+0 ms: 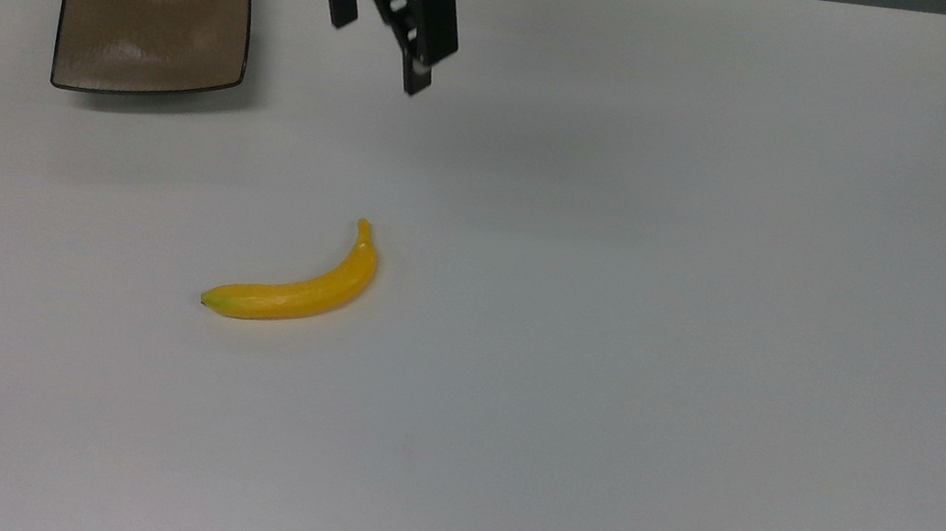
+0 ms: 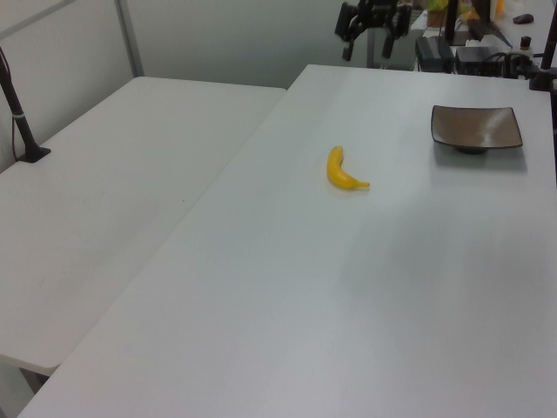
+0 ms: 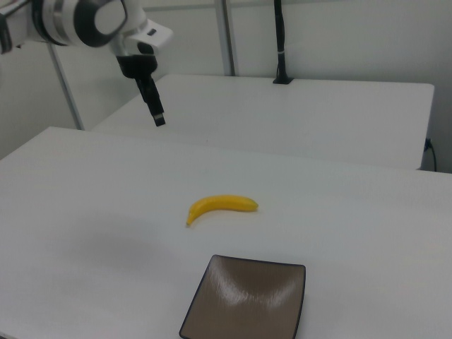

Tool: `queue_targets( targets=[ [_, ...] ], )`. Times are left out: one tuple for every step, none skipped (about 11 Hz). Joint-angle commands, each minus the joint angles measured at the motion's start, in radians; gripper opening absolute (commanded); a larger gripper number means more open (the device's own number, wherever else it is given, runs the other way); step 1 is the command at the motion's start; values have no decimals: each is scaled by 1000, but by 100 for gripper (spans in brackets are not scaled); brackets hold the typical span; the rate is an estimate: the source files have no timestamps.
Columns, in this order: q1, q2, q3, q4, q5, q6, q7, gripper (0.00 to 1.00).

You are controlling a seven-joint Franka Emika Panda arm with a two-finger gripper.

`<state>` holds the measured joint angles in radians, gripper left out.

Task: Bananas placed on a ceramic plate
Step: 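Move the open gripper over the yellow banana and lower it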

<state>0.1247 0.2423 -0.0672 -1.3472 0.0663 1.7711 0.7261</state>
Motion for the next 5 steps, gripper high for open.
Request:
queue_targets(
  targets=[
    [-27,74,4,33,12,56,12,100],
    [-28,89,4,28,10,68,12,100],
    [-28,107,4,26,9,77,12,100],
    [-28,127,6,26,6,80,12,100],
    [-28,144,6,26,4,85,13,100]
  ],
)
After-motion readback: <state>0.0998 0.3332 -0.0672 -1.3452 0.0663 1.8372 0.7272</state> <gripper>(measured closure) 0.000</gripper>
